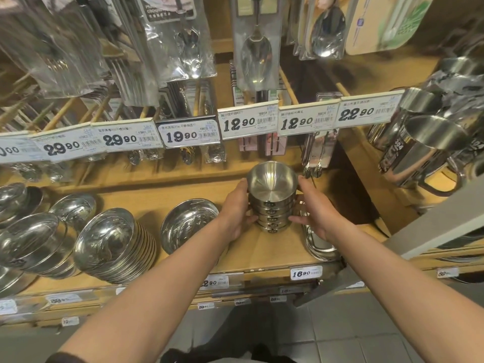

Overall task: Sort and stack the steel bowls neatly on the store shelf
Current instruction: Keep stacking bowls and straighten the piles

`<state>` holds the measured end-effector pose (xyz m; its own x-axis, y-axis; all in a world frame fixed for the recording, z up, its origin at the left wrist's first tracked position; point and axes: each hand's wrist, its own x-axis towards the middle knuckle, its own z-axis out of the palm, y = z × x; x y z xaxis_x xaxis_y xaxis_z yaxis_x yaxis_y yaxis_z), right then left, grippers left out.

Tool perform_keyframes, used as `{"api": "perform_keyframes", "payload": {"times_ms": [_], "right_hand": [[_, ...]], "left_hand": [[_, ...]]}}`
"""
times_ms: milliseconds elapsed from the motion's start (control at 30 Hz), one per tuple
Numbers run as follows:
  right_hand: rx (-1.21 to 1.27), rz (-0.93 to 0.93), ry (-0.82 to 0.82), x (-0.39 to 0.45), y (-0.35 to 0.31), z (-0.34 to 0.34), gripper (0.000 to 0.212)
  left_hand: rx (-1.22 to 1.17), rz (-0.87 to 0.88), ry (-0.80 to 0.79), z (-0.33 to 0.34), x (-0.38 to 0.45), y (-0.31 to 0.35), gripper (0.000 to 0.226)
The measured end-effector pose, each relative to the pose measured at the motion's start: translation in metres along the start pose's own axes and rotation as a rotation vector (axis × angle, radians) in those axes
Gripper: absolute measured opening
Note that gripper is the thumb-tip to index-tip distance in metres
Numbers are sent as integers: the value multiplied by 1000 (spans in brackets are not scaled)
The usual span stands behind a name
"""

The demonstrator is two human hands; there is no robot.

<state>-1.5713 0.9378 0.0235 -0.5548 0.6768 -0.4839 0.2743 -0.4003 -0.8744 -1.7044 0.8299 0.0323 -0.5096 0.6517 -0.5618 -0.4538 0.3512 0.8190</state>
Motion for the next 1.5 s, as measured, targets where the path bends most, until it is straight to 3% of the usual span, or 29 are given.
{"api": "perform_keyframes", "payload": {"times_ms": [100,567,733,800,900,1100,1233,1300,1500], "right_hand": [[0,-12,10,2,1,1,49],[29,-6,12,2,0,0,45],[57,14,136,-18,7,-10,45],[58,17,160,-32,19,-13,40],[47,13,83,-49,43,2,27],[-118,61,-110,-56,64,67,16],[-191,26,-200,-55,62,98,52],[-215,-14,-194,-54,56,108,60],[-318,-156,-149,-43,48,129,46]], "left_hand": [[7,-4,14,1,3,-1,33],[9,23,47,1,-4,4,32],[64,47,155,-24,-16,6,49],[-20,77,179,-44,-29,6,38],[-118,123,199,-80,-49,2,23],[-133,189,339,-149,-77,-17,17],[-29,125,455,-174,-86,-45,22],[-28,100,488,-176,-85,-56,17],[85,75,428,-177,-76,-58,14]]}}
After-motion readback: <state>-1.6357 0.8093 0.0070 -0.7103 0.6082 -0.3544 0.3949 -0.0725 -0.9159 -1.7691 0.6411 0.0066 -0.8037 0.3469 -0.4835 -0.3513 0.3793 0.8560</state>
